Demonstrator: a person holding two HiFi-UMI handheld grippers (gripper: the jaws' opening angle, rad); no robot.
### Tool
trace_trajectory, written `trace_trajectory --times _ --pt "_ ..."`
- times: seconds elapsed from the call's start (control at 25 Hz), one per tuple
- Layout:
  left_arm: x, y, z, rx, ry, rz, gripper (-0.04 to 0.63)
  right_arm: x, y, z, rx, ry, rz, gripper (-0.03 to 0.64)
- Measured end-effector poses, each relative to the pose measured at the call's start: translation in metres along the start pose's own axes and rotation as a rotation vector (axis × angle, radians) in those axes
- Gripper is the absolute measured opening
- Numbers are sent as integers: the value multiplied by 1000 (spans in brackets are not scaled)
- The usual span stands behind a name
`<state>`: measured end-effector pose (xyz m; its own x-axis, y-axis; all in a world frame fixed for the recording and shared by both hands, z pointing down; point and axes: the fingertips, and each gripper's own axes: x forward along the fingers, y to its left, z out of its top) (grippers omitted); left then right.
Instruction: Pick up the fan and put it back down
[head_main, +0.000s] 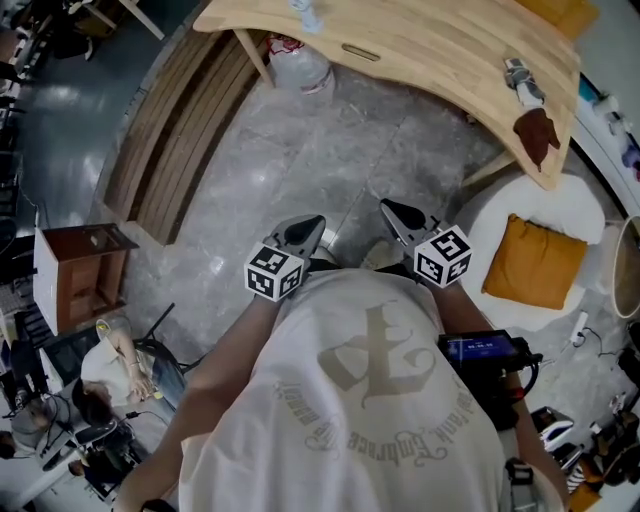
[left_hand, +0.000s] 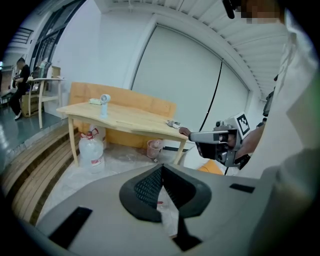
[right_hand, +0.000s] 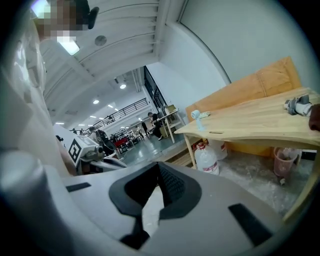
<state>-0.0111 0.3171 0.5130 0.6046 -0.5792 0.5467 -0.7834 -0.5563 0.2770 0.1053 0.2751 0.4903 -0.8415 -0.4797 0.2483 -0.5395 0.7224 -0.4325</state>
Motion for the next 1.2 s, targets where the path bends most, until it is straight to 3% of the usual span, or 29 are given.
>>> trace_trajectory --times 0.4,0.76,1.2 --pt "19 -1 17 8 7 2 11 -1 -20 1 10 2 -10 14" --pt "64 10 39 30 19 -94 11 2 -52 11 27 17 -90 14" --pt "91 67 82 20 -14 -114 11 54 -90 43 10 57 -125 14"
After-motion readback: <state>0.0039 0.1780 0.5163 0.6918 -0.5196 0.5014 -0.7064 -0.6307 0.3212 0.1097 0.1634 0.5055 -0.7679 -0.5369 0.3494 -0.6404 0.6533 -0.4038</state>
